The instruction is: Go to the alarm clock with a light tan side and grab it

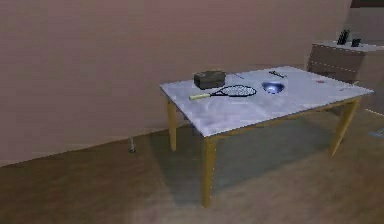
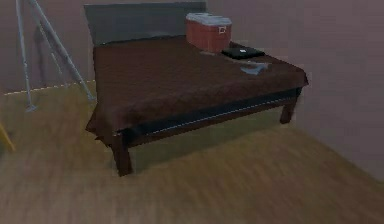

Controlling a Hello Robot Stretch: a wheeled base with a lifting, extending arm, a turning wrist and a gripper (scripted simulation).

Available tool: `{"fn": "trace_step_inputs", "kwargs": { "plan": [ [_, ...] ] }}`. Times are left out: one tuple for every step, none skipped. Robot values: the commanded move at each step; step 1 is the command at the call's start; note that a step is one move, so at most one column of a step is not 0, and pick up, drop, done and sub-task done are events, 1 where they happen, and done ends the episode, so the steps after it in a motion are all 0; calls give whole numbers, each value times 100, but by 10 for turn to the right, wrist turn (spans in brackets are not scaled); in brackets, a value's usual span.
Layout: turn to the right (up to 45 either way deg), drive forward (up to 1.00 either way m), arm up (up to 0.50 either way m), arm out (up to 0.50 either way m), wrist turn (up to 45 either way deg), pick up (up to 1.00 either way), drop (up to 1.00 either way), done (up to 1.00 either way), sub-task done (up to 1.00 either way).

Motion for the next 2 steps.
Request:
{"fn": "trace_step_inputs", "kwargs": {
  "plan": [
    [0, 20, 0, 0, 0, 0, 0, 0, 0],
    [-450, 0, 0, 0, 0, 0, 0, 0, 0]
  ]
}}
